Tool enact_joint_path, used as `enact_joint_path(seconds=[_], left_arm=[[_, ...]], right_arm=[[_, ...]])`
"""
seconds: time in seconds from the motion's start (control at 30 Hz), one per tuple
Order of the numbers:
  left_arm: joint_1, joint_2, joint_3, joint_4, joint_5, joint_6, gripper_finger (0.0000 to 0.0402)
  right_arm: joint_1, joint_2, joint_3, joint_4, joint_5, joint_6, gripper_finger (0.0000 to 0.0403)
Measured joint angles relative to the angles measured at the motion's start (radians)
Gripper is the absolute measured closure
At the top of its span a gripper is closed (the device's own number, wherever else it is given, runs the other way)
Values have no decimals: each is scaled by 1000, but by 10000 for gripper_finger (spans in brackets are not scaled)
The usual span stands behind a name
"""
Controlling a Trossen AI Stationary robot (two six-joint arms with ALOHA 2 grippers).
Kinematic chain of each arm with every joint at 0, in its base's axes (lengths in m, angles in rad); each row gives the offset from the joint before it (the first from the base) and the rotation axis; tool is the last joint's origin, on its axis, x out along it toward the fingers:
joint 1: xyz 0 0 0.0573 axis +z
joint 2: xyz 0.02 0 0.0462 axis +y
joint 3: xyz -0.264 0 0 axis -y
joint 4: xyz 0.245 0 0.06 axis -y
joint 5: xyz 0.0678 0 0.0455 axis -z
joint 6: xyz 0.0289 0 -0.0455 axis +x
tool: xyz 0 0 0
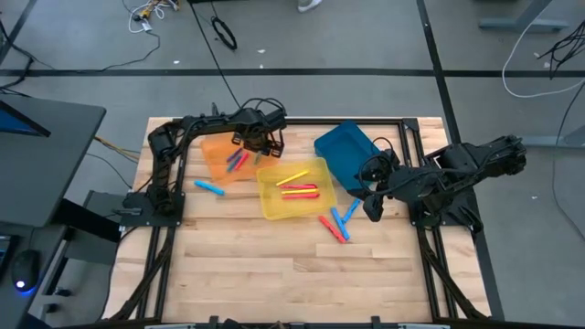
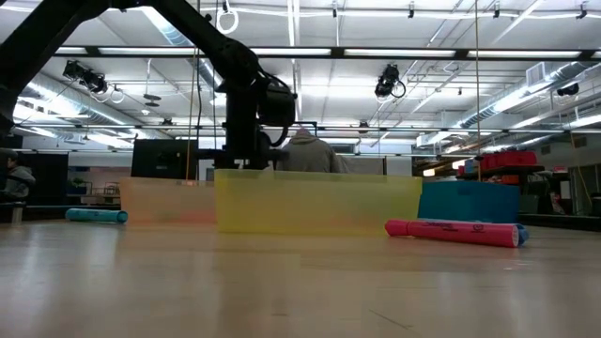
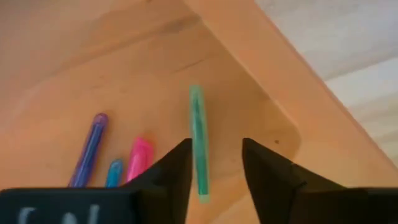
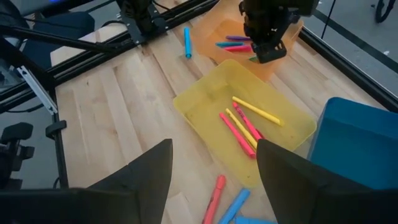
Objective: Pick & Place Markers
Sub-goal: Put the bottom right blue large highlighter into the blue bin
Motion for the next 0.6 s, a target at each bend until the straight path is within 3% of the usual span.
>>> enact_joint_path(seconds=[0.17, 0.4, 0.6], left_arm=[[-3, -26, 2, -5, 10, 26, 221], [0, -203, 2, -22, -97, 95, 237], [-28, -416, 3, -68, 19, 207, 260]], right_arm=[[0, 0, 0, 0, 0, 0, 167], [0, 0, 0, -6, 0, -1, 167], [0, 0, 0, -33, -8, 33, 167]])
